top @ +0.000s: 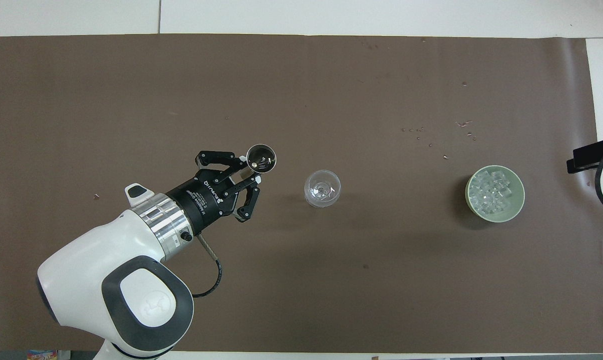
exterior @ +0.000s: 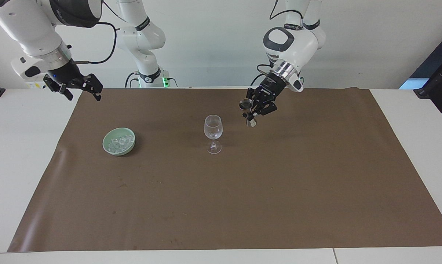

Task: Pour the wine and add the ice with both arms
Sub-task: 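Lift the jigger with the left gripper and carry it over the glass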

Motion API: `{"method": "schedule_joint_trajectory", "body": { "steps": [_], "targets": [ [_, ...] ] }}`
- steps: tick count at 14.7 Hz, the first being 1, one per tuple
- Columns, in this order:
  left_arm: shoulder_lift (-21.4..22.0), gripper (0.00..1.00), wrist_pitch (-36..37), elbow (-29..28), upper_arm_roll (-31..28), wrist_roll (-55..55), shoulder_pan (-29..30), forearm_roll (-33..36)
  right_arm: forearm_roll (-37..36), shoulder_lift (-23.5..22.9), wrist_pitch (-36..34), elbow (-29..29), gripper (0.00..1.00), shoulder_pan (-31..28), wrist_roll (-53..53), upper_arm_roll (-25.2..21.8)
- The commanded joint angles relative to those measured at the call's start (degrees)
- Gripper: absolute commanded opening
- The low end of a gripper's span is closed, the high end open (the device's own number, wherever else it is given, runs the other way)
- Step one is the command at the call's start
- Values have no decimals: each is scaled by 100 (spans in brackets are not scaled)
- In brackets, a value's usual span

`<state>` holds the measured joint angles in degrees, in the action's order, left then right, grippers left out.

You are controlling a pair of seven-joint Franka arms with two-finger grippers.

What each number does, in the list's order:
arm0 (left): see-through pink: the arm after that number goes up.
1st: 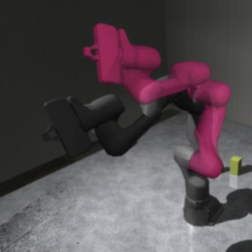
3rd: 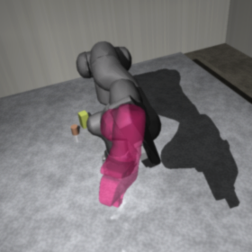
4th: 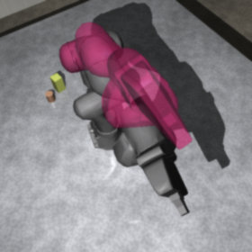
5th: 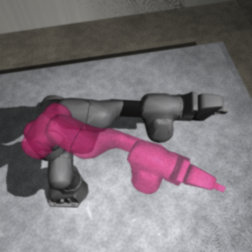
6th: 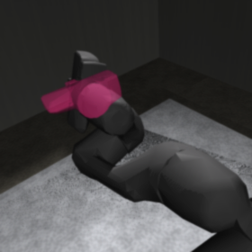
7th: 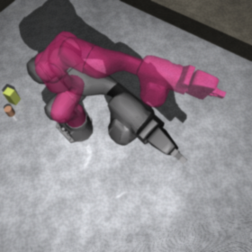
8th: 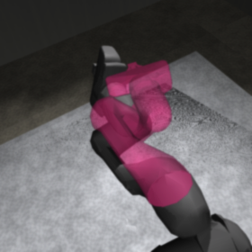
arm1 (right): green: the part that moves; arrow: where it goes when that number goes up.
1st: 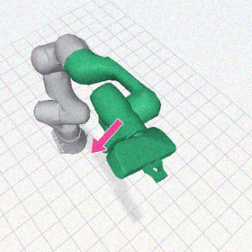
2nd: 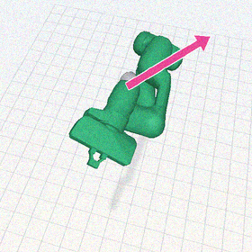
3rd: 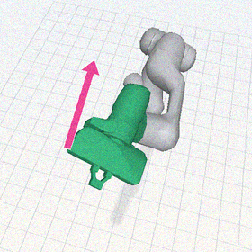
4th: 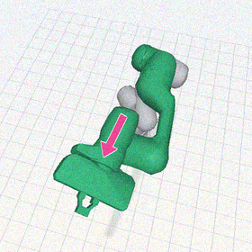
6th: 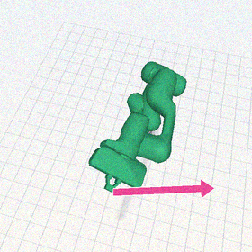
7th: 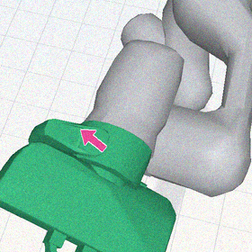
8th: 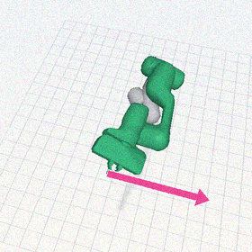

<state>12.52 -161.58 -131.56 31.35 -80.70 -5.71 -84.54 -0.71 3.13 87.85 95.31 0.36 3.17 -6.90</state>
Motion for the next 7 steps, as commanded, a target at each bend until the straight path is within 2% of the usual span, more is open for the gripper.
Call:
{"method": "schedule_joint_trajectory", "body": {
  "steps": [1,3,7],
  "targets": [
    [-206,0,-172,209,38,-16,-71,410,89,65,31,75,100,-54,-71,31],
    [-539,0,-199,419,38,-42,-149,832,89,65,31,75,100,-54,-71,31],
    [-987,0,-796,535,38,-34,-536,1324,89,65,22,75,100,-54,-71,31]
  ]
}}
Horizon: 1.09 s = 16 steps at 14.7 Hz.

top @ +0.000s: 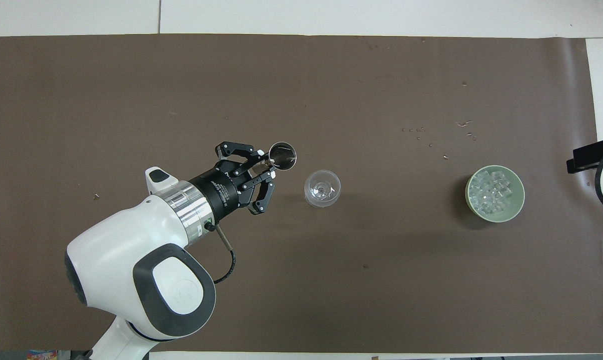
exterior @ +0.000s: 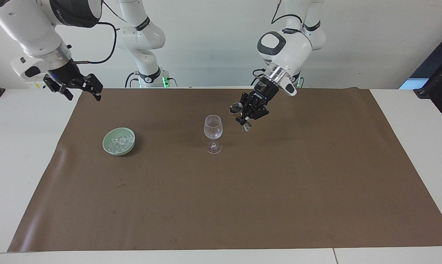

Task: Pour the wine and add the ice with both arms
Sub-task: 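Lift the jigger with the left gripper and carry it over the glass, then tilt the jigger with the left gripper to pour into the glass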

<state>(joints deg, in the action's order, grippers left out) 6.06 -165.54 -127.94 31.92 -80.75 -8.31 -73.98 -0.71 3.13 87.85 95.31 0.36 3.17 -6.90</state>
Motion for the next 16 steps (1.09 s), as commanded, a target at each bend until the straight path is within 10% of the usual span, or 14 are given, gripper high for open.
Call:
{"method": "schedule_joint_trajectory", "body": {
  "steps": [1,16],
  "targets": [
    [-404,0,-400,208,-20,-29,-285,453,89,65,31,75,100,-54,-71,31],
    [-396,0,-347,-160,-20,-2,-443,2905,89,65,22,75,100,-54,-71,31]
  ]
}}
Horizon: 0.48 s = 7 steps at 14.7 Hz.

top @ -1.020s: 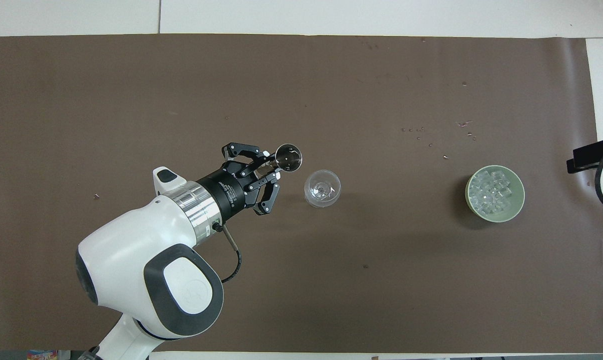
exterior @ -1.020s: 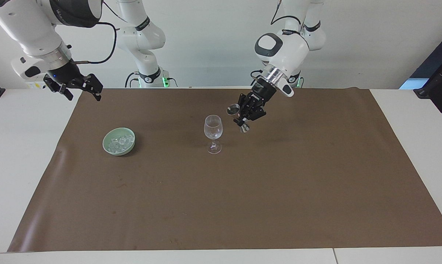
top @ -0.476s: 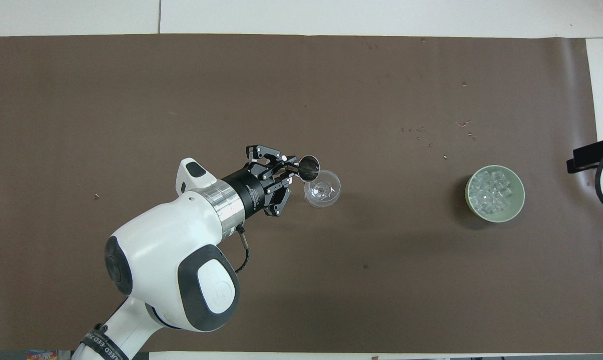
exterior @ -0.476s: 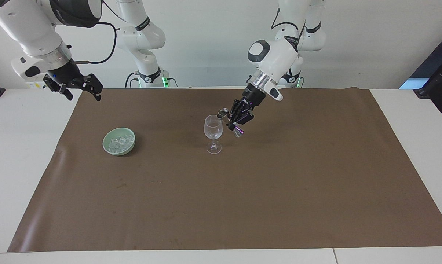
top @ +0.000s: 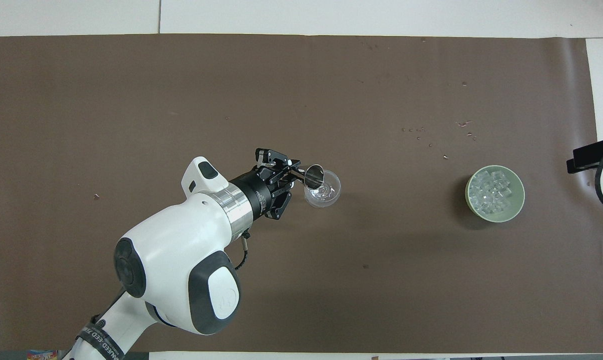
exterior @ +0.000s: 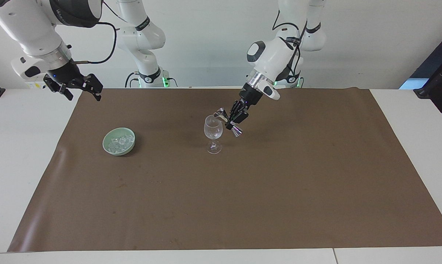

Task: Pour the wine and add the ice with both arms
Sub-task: 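Tilt the jigger with the left gripper to pour into the glass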

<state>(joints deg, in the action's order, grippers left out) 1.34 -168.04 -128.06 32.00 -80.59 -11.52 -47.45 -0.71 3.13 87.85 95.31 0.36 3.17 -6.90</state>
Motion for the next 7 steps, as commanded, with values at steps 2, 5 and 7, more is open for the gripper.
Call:
{"method": "schedule_joint_trajectory", "body": {
  "steps": [2,5,7],
  "targets": [
    [121,0,-97,-228,-27,-18,-148,446,89,65,31,75,100,-54,-71,31],
    [130,0,-106,-237,-36,-18,-140,728,89,65,31,75,100,-54,-71,31],
    [130,0,-106,-237,-36,-27,-122,1000,89,65,31,75,100,-54,-71,31]
  ]
}}
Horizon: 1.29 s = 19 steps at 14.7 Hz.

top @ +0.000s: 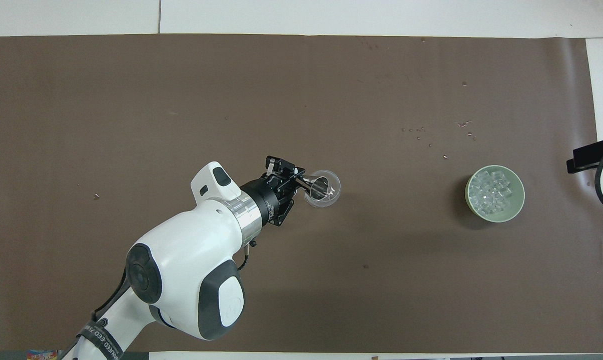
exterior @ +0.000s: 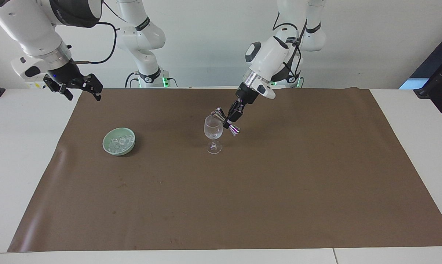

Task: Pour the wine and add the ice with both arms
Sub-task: 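Tilt the jigger with the left gripper to pour into the glass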

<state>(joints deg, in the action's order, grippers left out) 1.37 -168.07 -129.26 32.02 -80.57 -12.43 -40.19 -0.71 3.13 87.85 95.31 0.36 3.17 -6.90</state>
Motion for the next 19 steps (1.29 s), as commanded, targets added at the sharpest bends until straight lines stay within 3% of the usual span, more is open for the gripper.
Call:
{"method": "schedule_joint_trajectory", "body": {
  "steps": [1,19],
  "targets": [
    [127,0,-104,-108,-38,-29,-32,371,89,65,22,75,100,-54,-71,31],
    [65,0,-77,173,-55,-29,293,2225,89,65,31,75,100,-54,-71,31]
  ]
}}
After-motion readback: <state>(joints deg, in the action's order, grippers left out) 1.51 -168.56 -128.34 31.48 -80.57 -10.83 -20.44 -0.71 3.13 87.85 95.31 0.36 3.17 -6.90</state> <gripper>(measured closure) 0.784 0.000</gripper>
